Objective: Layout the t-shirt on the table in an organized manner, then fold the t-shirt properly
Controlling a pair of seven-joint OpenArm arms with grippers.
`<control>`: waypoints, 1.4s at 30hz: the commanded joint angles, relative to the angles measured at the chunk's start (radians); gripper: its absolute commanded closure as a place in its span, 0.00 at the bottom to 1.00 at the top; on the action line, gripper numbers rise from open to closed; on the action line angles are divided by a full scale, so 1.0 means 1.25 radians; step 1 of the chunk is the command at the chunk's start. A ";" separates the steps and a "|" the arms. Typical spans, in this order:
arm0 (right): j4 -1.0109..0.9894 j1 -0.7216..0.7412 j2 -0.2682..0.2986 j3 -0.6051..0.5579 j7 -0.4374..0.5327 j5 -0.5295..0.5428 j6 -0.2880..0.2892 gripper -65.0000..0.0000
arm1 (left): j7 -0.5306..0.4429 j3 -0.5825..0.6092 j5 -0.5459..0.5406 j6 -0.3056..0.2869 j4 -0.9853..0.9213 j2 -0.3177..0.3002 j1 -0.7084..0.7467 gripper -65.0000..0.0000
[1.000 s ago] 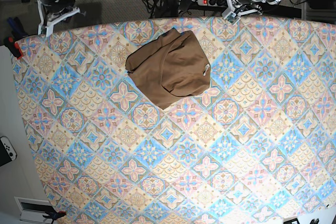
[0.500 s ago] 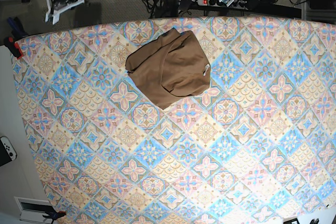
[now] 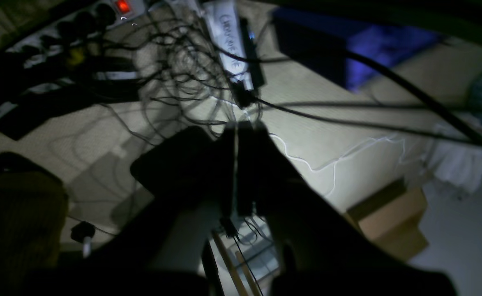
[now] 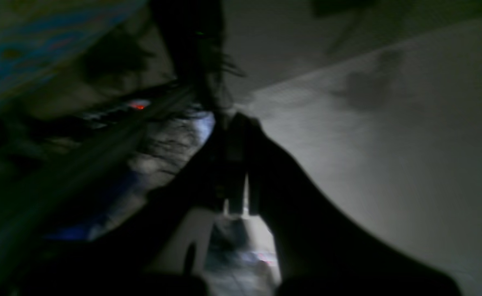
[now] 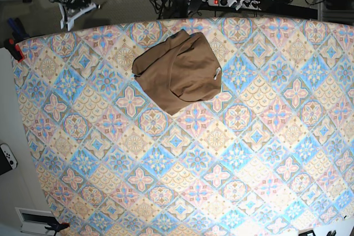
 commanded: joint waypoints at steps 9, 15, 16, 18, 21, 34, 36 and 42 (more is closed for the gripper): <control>-0.371 0.119 0.010 0.003 0.186 -0.120 0.003 1.00 | -0.225 0.025 0.019 -0.005 -0.436 0.068 -0.160 1.00; -0.717 0.214 0.054 -0.061 0.367 -0.124 0.056 1.00 | -0.475 0.020 0.082 -0.004 -0.813 0.122 -0.310 1.00; -0.776 0.256 0.056 -0.082 0.393 -0.124 0.072 1.00 | -0.505 0.020 0.082 -0.002 -0.813 0.132 -0.332 1.00; -0.868 0.311 0.057 -0.112 0.450 -0.123 0.079 1.00 | -0.539 0.019 0.082 0.001 -0.813 0.139 -0.353 1.00; -0.894 0.343 0.055 -0.133 0.531 -0.122 0.070 1.00 | -0.540 0.019 0.082 0.002 -0.813 0.142 -0.358 1.00; -0.894 0.376 -0.038 -0.142 0.614 -0.122 -0.374 1.00 | -0.540 0.025 0.089 0.300 -0.813 0.151 -0.360 1.00; -0.894 0.376 -0.063 -0.142 0.649 -0.122 -0.442 1.00 | -0.540 0.025 0.089 0.298 -0.813 0.151 -0.369 1.00; -0.894 0.378 -0.094 -0.141 0.663 -0.122 -0.473 1.00 | -0.540 0.024 0.088 0.300 -0.813 0.156 -0.370 1.00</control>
